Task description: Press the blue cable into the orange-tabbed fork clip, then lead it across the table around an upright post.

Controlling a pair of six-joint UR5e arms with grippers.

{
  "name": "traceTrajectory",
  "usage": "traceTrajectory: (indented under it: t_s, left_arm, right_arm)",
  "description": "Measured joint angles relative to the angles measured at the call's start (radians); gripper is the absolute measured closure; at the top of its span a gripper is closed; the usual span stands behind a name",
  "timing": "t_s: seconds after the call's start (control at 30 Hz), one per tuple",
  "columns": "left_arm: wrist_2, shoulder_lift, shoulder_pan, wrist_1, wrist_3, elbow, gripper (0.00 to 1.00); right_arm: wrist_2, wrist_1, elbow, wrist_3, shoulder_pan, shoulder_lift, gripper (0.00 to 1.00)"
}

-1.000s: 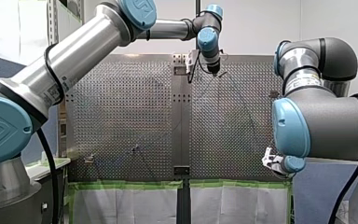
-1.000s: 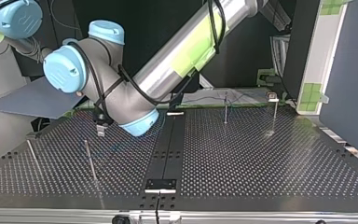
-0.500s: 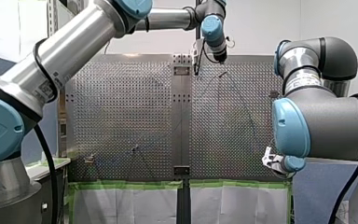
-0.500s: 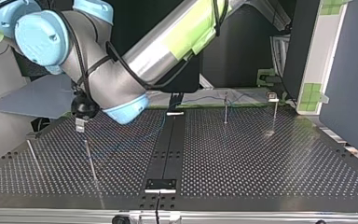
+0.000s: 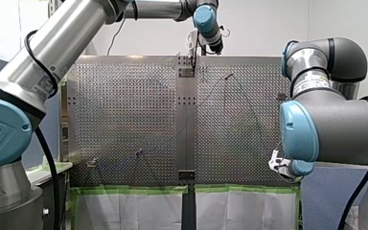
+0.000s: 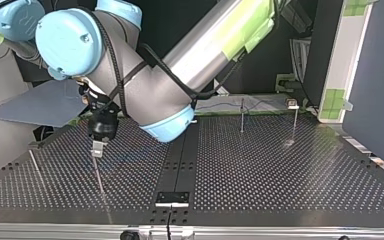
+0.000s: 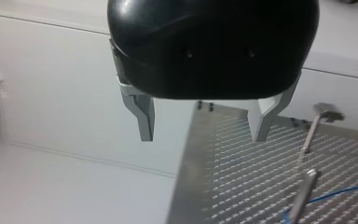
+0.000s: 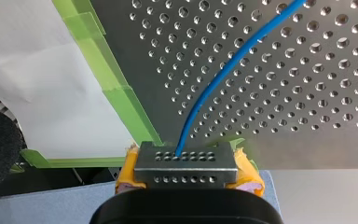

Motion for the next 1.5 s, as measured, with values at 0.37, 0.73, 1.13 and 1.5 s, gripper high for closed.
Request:
traceTrajectory:
  t_s: [0.37,0.73,1.13,1.5]
  left_arm:
    - [0.107,0.108,0.107,0.108,-0.078,-0.108,0.00]
    - [0.229,0.230,0.229,0.230,-0.199,-0.230,0.00]
    - [0.314,0.357,0.356,0.357,-0.194,-0.357,0.00]
    - [0.218,0.463,0.462,0.463,-0.091,-0.463,0.00]
  right_arm:
    - [-0.007,-0.001,0.000,-0.001,0.002,-0.001,1.00]
    - [-0.007,0.010,-0.006,-0.004,0.016,-0.018,1.00]
    - [-0.004,0.017,-0.006,-0.003,0.020,-0.032,1.00]
    - [0.003,0.019,-0.006,0.004,0.018,-0.033,1.00]
